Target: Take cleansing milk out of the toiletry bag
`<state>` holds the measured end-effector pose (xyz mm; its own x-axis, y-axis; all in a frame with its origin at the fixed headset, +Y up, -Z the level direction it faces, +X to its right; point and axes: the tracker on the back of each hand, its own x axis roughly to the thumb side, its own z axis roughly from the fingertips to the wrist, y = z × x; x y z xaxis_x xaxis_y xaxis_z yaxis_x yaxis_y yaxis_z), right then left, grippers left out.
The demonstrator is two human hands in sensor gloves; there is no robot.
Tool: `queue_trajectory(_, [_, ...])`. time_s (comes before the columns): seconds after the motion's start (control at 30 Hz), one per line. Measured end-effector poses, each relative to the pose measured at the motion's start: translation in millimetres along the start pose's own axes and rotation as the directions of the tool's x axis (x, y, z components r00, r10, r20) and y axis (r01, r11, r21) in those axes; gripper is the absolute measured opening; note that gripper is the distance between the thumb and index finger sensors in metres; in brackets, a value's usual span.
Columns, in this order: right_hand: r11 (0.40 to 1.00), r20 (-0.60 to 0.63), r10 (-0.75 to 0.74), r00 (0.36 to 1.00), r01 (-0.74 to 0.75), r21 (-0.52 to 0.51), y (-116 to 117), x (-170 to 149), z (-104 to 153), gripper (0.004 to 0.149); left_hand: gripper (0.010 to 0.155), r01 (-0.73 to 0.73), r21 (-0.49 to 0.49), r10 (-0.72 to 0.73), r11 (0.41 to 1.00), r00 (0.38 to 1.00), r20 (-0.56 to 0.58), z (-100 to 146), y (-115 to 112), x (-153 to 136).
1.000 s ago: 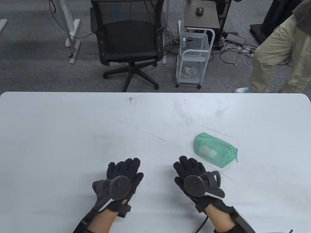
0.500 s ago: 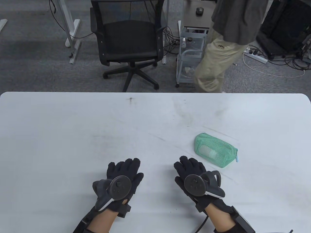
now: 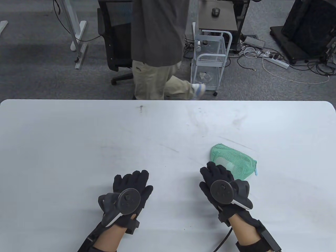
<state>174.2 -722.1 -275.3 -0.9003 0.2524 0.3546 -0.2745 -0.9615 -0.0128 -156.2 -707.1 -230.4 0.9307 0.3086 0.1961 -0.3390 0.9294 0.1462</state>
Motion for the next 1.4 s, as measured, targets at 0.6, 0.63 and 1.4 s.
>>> queue_trajectory(0.6, [0.992,-0.371,-0.046,0.928,-0.002,-0.127,-17.4,-94.7,2.8,0.057,0.060,0.005,-0.011,-0.005,1.000,1.000,-0.024,-1.8,0.6,-5.1])
queue_trajectory(0.63, [0.992,-0.386,-0.042,0.921,-0.006,-0.123,-16.5,-98.1,3.0,0.057,0.060,0.005,-0.012,-0.006,1.000,1.000,-0.025,-1.9,0.6,-5.2])
queue_trajectory(1.4, [0.994,-0.507,0.092,0.857,-0.106,0.001,14.0,-124.0,0.8,0.054,0.060,0.016,-0.040,-0.017,0.999,0.999,-0.027,-3.4,-2.5,-4.7])
